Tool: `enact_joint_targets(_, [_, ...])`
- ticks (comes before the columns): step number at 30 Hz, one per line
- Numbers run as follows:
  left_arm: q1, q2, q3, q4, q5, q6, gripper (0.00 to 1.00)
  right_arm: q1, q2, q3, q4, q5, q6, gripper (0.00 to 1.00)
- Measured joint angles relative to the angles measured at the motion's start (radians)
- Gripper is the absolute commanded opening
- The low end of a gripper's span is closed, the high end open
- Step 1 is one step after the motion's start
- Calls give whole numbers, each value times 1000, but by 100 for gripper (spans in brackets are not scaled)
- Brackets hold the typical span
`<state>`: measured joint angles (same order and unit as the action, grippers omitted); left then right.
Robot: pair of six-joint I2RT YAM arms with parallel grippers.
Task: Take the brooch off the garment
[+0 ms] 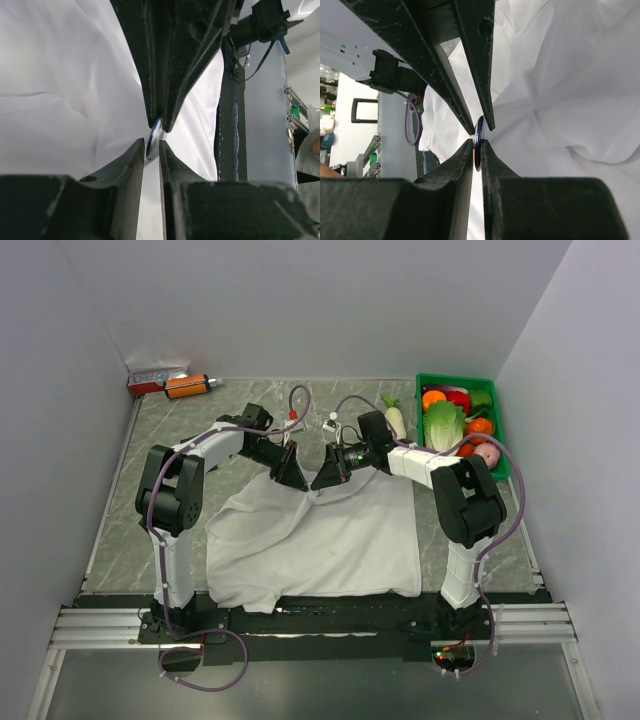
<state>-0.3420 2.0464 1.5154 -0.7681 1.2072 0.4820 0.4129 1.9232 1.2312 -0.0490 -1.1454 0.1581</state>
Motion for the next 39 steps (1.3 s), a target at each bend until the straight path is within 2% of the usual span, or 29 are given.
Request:
enact_joint_targets(5, [0,0,0,61,0,-48,16,0,0,0,-5,2,0,18])
enact_joint_targets(8, [0,0,0,66,3,-58,6,0,0,2,-6,11,-3,18])
enact_joint_targets(9, [0,0,0,64,4,-58,1,-1,0,3,-7,13,-3,20])
enact_joint_targets(10, [0,0,0,61,5,-56,1,-1,0,4,-9,16,-3,23])
enact_joint_targets(11, [0,0,0,57,8,-53,1,-1,0,6,-12,19,-3,29])
enact_joint_targets(12, [0,0,1,51,10,-50,1,0,0,7,-16,21,-3,41])
enact_joint_targets(14, [0,0,6,35,9,-38,1,0,0,11,-27,30,-5,54])
enact_joint_targets(15, [0,1,10,26,7,-31,1,-2,0,17,-43,51,-17,68])
enact_joint_targets(17, [0,0,12,24,-4,-34,1,-7,-5,27,-73,99,-43,81])
enact_joint_targets(18, [0,0,10,32,-18,-42,1,-13,-16,27,-89,132,-52,99])
enact_joint_targets(23, [1,-32,-28,100,-98,-89,1,-82,-135,29,-162,322,-147,100])
enact_joint_targets(27, [1,-78,-28,121,-140,-90,1,-105,-241,62,-202,535,-239,100])
enact_joint_targets(31, [1,-130,-28,130,-172,-72,1,6,-341,51,-164,836,-389,100])
enact_joint_targets(33, [2,-150,-38,141,-187,-69,1,69,-391,8,-116,922,-422,100])
enact_joint_targets(35, [8,-172,-64,166,-201,-79,1,105,-410,-9,-116,937,-422,100])
enact_joint_targets(39, [23,-188,-102,214,-217,-112,1,77,-378,1,-185,791,-484,99])
